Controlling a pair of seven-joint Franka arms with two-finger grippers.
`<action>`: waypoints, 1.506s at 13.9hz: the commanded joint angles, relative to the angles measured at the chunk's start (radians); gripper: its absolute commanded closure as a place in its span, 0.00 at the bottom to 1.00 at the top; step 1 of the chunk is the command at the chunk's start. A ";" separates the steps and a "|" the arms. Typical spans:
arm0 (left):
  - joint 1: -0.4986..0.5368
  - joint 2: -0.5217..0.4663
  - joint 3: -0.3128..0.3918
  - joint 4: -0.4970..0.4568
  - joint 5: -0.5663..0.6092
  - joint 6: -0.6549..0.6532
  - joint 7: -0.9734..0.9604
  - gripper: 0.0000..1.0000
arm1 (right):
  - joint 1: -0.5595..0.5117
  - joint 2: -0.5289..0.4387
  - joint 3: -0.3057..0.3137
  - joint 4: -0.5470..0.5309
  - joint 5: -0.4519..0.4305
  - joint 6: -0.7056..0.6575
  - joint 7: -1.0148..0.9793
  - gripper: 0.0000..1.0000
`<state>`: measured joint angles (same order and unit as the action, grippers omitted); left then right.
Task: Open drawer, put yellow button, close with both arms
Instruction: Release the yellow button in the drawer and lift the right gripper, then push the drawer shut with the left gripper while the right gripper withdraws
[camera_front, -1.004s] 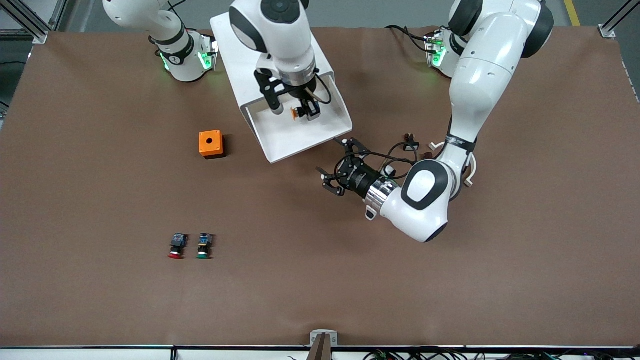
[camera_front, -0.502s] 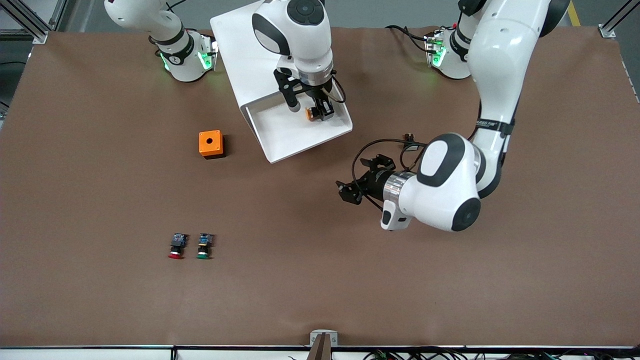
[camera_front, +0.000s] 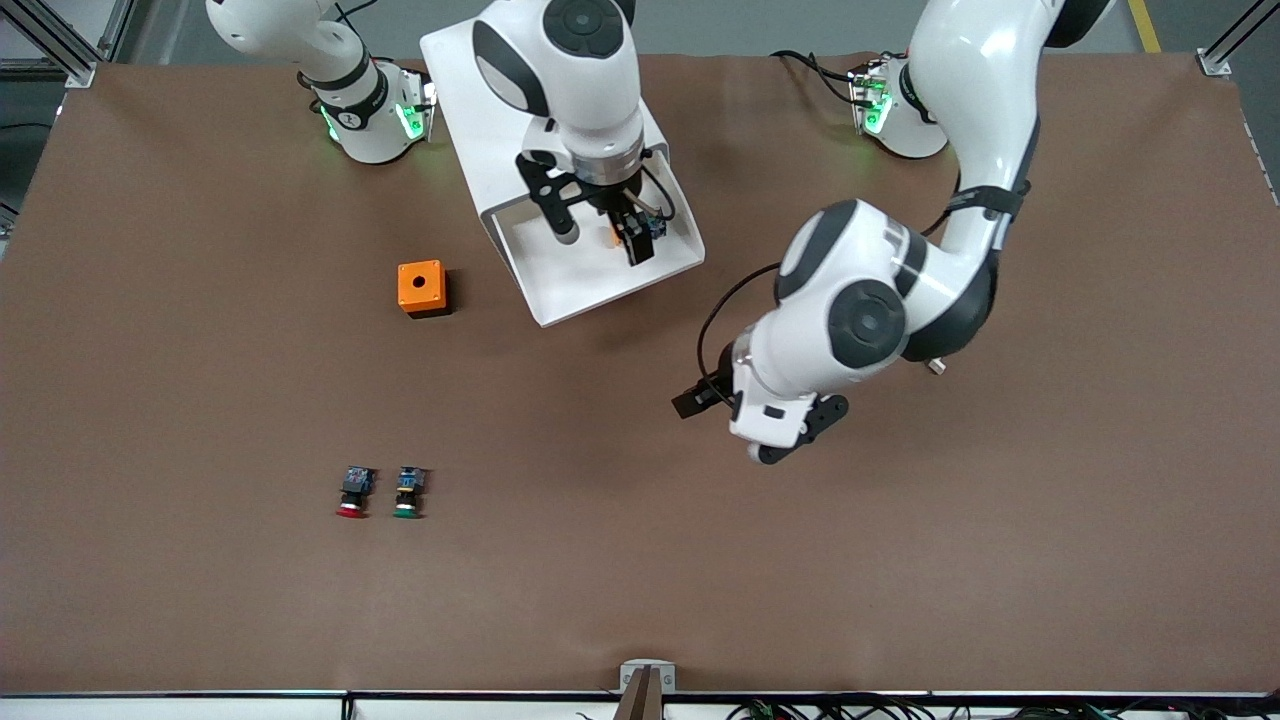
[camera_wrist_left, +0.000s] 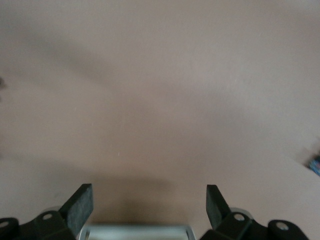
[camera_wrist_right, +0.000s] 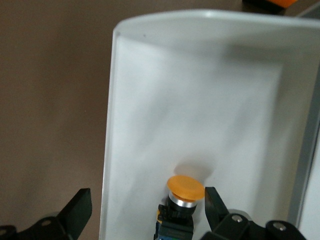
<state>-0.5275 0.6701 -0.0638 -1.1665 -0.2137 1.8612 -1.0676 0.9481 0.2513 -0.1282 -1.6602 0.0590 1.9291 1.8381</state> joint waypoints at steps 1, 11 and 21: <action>-0.041 -0.026 0.004 -0.039 0.097 0.044 -0.055 0.00 | -0.093 -0.006 0.010 0.068 0.005 -0.106 -0.211 0.00; -0.212 -0.043 0.002 -0.111 0.198 0.027 -0.097 0.00 | -0.580 -0.043 0.009 0.214 0.005 -0.438 -1.363 0.00; -0.324 -0.043 -0.053 -0.125 0.168 -0.045 -0.238 0.00 | -0.859 -0.040 0.009 0.240 -0.041 -0.463 -1.818 0.00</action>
<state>-0.8463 0.6524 -0.0932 -1.2515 -0.0404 1.8307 -1.2742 0.1195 0.2109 -0.1413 -1.4373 0.0458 1.4795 0.0420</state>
